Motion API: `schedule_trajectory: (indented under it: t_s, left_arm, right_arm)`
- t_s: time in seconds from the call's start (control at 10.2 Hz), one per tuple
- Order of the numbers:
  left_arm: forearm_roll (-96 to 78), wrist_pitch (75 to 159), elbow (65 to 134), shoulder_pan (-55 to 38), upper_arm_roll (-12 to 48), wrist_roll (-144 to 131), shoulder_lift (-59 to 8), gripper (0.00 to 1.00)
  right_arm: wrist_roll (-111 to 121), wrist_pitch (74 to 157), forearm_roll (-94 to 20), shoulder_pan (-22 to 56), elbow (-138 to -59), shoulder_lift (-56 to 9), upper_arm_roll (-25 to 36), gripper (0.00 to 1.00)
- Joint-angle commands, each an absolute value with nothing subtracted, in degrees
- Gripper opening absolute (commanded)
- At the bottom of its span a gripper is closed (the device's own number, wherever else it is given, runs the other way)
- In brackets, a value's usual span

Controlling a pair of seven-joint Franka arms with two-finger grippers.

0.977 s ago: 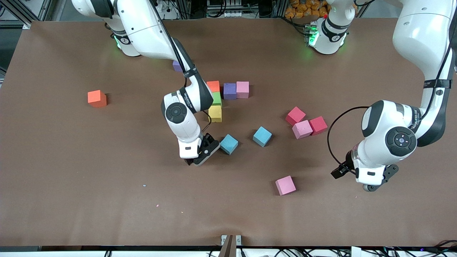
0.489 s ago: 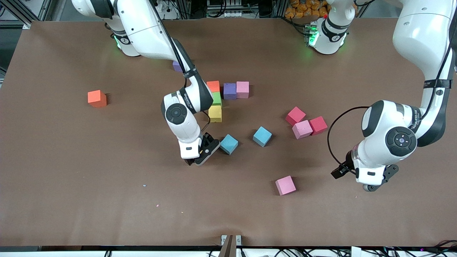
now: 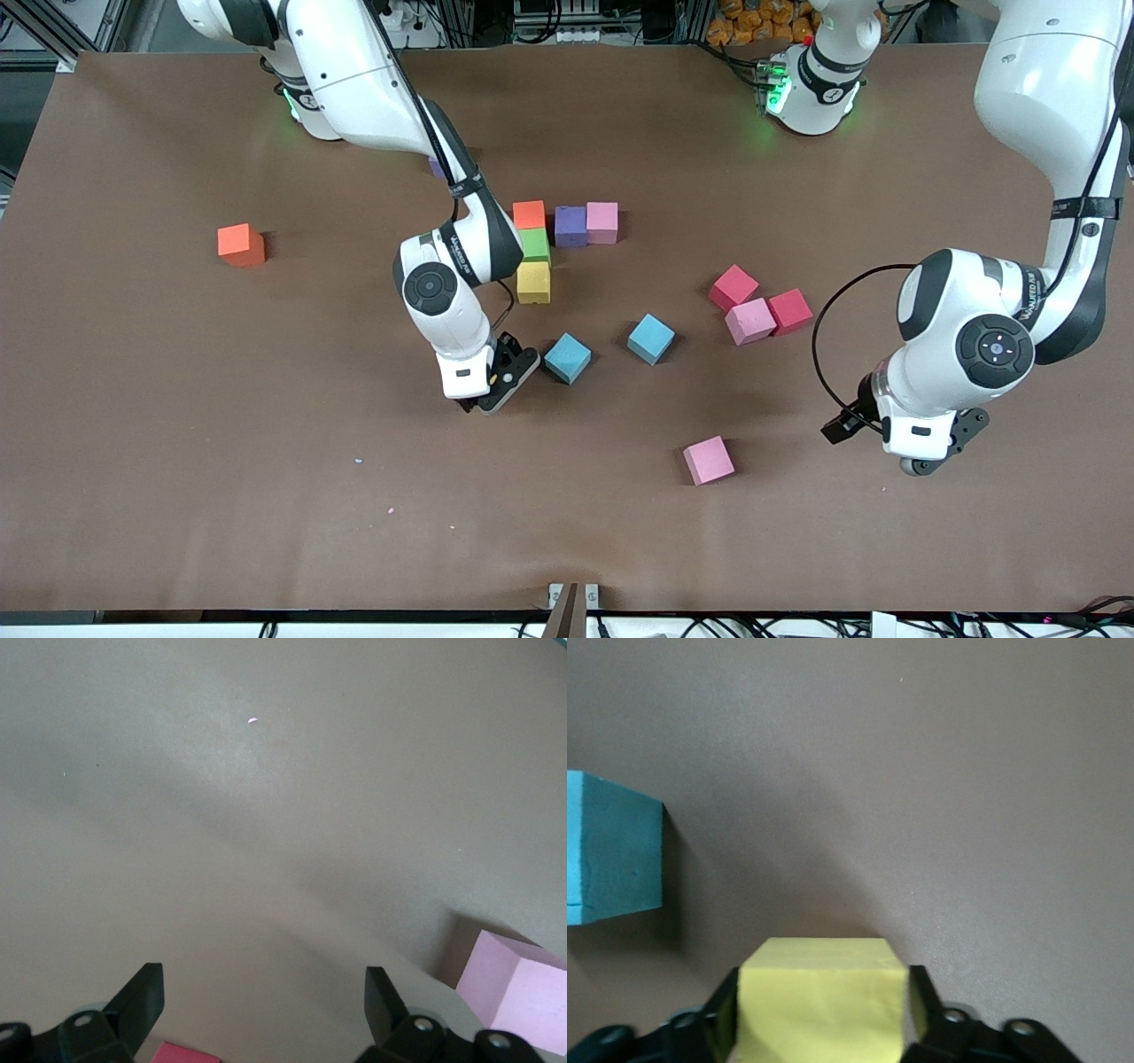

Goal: Arrange 11 blocks into digit 3

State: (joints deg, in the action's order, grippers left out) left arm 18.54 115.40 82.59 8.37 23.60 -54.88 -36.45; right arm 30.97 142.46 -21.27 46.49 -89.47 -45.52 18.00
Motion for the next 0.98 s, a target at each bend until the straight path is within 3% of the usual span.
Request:
schedule_trajectory:
  t_s: [0.0, 0.39, 0.88]
  left_arm:
    - [20.30, 115.66, 82.26, 7.39, 23.64, -57.29, -36.83, 1.00]
    - [20.48, 115.66, 83.66, 5.72, 23.90, -64.92, -36.12, 1.00]
    - [20.48, 116.36, 92.35, 4.48, 26.01, -78.56, -31.74, 1.00]
  right_arm:
    - [31.29, 140.54, -21.09, 45.53, -87.98, -45.97, 17.32, 0.21]
    - [23.77, 137.73, -28.48, 46.05, -87.80, -44.74, 17.75, 0.05]
    - [0.75, 130.80, -27.69, 47.46, -89.03, -39.74, 18.19, 0.01]
